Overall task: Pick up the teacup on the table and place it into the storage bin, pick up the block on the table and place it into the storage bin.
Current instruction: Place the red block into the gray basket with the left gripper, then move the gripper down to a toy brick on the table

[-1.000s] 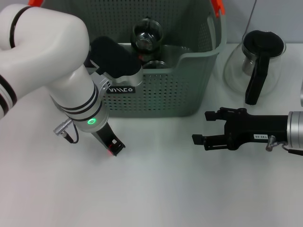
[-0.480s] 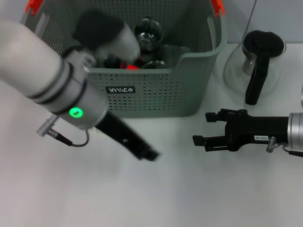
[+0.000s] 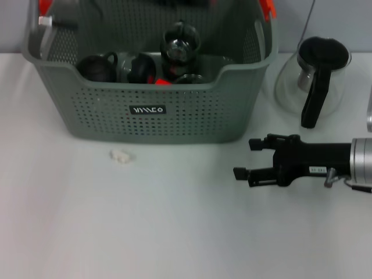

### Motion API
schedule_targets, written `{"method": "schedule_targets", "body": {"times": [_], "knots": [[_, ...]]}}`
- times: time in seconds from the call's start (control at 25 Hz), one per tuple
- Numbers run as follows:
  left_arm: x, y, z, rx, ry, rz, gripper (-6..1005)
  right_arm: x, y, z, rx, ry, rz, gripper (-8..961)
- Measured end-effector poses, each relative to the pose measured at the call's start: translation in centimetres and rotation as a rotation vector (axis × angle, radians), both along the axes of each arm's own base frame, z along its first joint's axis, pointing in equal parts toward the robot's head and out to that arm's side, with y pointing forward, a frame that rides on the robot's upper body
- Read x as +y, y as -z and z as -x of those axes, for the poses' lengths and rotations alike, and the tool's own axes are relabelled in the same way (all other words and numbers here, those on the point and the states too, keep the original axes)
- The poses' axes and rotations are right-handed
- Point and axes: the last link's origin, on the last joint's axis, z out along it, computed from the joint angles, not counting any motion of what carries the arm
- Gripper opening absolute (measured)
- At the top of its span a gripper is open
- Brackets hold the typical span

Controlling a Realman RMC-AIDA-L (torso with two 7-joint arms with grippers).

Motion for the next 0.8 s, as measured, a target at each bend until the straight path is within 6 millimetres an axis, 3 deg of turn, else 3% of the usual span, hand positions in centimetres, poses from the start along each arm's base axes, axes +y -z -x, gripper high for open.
{"method": "schedule_targets", "body": {"times": [0.2,0.36,0.44,0.52,0.68,0.72,0.8], "knots": [[4.7,1.0,2.2,0.079,-0.141,-0.114,313,-0.1,0.2,0.1,-0.008,-0.006,0.006,945],[5.6,1.0,2.4,0.117,-0.15,-0.187,335,0.0,0.2,0.2,-0.008,-0.011,0.008,944],[5.5,0.7,2.1,0.129,-0.137,-0.209,412,0.1,0.2,0.3,-0.008,-0.015,0.008,944],[4.5,0.1,1.4,0.127,-0.106,-0.193,489,0.1,0.2,0.5,-0.005,-0.018,0.009,944],[-0.6,0.2,0.2,0.111,0.06,-0.021,651,0.3,0.1,0.6,-0.001,-0.017,0.007,944],[-0.6,0.2,0.2,0.111,0.06,-0.021,694,0.3,0.1,0.6,-0.001,-0.016,0.007,944],[-5.4,1.6,0.8,0.11,0.201,0.124,779,0.3,0.1,0.7,0.0,-0.015,0.006,944]]}}
